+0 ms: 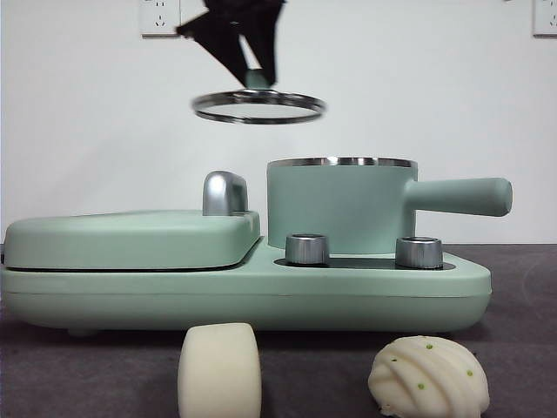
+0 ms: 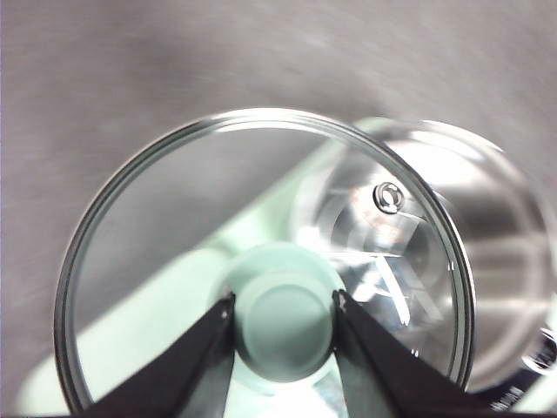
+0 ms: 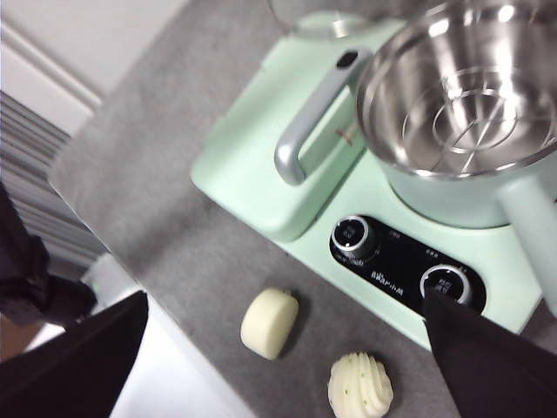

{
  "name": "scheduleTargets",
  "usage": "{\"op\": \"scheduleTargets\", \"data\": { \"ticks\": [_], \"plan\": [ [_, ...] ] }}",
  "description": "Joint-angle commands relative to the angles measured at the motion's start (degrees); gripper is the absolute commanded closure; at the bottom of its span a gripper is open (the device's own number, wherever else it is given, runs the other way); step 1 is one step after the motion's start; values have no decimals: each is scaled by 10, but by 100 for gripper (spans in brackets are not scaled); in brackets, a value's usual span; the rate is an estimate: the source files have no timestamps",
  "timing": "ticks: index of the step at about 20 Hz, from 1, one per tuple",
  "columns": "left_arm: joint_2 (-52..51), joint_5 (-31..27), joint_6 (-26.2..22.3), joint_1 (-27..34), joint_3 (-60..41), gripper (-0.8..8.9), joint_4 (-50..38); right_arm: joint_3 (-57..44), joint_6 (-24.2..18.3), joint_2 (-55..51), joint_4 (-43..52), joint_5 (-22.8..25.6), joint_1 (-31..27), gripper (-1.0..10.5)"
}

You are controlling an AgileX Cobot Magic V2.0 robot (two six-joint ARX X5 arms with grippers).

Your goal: Put the buns in a small steamer

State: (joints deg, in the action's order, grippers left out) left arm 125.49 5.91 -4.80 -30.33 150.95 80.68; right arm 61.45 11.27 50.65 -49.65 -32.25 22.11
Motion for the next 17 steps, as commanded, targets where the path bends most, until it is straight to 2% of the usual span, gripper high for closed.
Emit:
{"op": "scheduleTargets", "data": {
  "ticks": [1,4,9,11,17],
  "plan": [
    [-15,0,22,24,24,695,-9,23,39,45,3,59,73,443],
    [-17,1,30,64,24,695,-5,38,82,118,6,148,180,443],
    [-17,1,39,116,24,695,-4,40,150,246,28,222,309,444],
    [-17,1,40,131,24,695,-4,40,170,296,47,247,342,444],
    [-17,1,40,165,24,695,-5,40,172,419,78,251,376,444]
  ]
}}
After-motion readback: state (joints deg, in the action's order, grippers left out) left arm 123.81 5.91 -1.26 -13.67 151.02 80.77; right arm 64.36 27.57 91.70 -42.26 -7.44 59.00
